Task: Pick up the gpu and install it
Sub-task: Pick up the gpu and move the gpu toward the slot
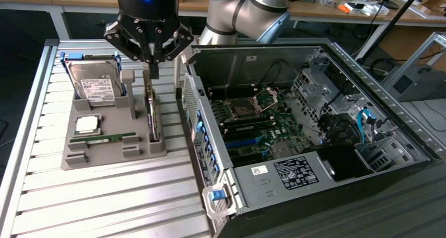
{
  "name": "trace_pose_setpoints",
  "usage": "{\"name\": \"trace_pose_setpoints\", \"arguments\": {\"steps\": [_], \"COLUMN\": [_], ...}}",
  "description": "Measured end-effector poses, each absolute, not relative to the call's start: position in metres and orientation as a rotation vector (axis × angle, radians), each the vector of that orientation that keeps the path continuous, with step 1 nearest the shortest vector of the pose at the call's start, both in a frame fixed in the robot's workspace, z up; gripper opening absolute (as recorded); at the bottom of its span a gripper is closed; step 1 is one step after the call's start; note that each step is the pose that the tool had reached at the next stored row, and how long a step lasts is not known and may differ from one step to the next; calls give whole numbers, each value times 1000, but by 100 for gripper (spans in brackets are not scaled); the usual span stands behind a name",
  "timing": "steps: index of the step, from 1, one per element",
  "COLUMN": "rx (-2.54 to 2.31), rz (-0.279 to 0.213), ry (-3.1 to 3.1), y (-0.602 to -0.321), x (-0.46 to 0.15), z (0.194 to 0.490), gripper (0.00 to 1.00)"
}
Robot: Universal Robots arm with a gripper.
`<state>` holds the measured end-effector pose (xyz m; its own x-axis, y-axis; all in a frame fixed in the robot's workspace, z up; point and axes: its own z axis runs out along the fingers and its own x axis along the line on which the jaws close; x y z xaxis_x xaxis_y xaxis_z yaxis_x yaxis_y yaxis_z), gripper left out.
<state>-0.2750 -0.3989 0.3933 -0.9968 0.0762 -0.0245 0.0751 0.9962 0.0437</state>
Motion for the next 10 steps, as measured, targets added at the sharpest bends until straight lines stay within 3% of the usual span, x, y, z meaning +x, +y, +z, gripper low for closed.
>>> {"name": "trace_pose_setpoints", "arguments": {"steps": [5,7,9,10], "rx": [118,118,118,118], "rz": [67,67,67,67], "ry": [3113,3112,3113,3113], "y": [-399,-399,-399,-399], "x": [-275,-275,-275,-275], "z": [393,393,393,393], "gripper": [11,17,29,53]}}
